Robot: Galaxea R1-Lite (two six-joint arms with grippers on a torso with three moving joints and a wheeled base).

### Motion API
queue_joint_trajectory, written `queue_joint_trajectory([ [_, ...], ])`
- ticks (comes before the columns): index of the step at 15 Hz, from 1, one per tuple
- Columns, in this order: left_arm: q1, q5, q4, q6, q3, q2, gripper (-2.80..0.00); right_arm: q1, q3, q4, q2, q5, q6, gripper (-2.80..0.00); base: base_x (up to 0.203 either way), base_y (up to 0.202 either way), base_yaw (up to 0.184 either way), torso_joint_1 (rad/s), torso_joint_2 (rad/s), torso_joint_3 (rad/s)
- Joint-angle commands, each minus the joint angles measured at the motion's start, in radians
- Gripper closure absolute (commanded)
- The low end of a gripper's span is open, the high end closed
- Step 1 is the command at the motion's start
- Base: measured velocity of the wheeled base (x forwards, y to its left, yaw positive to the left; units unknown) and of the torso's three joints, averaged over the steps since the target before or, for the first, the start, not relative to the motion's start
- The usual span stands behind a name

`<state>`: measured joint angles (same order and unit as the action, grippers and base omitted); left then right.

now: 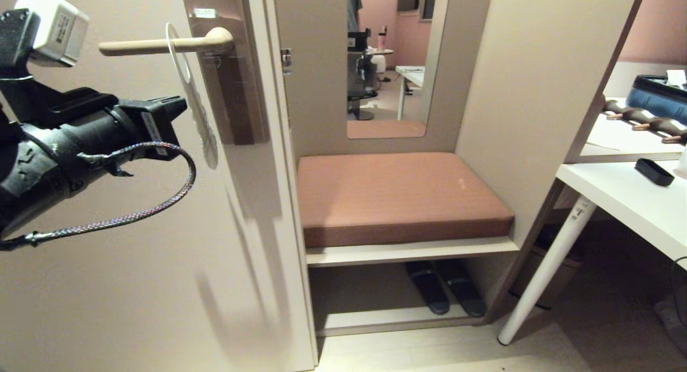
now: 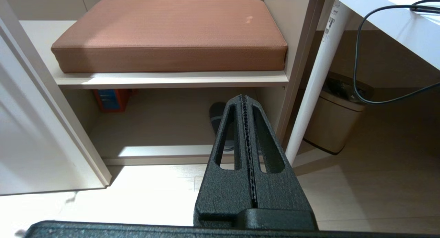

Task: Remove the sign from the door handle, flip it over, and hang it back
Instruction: Hang the sign back with the other side facing out

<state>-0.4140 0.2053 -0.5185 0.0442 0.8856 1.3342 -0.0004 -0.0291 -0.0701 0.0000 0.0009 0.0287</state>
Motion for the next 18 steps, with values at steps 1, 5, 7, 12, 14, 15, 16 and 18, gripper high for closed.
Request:
queue_joint_trajectory([
  [1, -0.001, 0.001, -0.003, 0.000, 0.016, 0.051, 0.00, -0.001, 0.000, -0.001, 0.000, 0.001, 0.000, 0.00, 0.000, 0.000, 0.000, 0.000, 0.00, 0.000],
  [5, -0.003, -0.001, -0.005, 0.002, 0.016, 0.056, 0.00, -0.001, 0.000, -0.001, 0.000, 0.001, 0.000, 0.00, 0.000, 0.000, 0.000, 0.000, 0.00, 0.000],
  [7, -0.003, -0.001, -0.008, 0.001, 0.020, 0.063, 0.00, -0.001, 0.000, -0.001, 0.000, 0.001, 0.000, 0.00, 0.000, 0.000, 0.000, 0.000, 0.00, 0.000],
  [12, -0.010, -0.005, -0.041, 0.002, 0.053, 0.096, 0.00, 0.000, 0.000, -0.001, 0.000, 0.001, 0.000, 0.00, 0.000, 0.000, 0.000, 0.000, 0.00, 0.000],
  [14, -0.011, -0.062, -0.043, 0.006, 0.064, 0.100, 0.00, 0.000, 0.000, -0.001, 0.000, 0.001, 0.000, 0.00, 0.000, 0.000, 0.000, 0.000, 0.00, 0.000],
  [15, -0.011, -0.085, -0.043, 0.008, 0.074, 0.103, 0.00, -0.001, 0.000, -0.001, 0.000, 0.001, 0.000, 0.00, 0.000, 0.000, 0.000, 0.000, 0.00, 0.000],
  [16, -0.011, -0.090, -0.043, 0.009, 0.084, 0.114, 0.00, 0.000, 0.000, -0.001, 0.000, 0.001, 0.000, 0.00, 0.000, 0.000, 0.000, 0.000, 0.00, 0.000],
  [18, -0.011, -0.090, -0.042, 0.009, 0.105, 0.127, 0.00, -0.001, 0.000, -0.001, 0.000, 0.001, 0.000, 0.00, 0.000, 0.000, 0.000, 0.000, 0.00, 0.000],
])
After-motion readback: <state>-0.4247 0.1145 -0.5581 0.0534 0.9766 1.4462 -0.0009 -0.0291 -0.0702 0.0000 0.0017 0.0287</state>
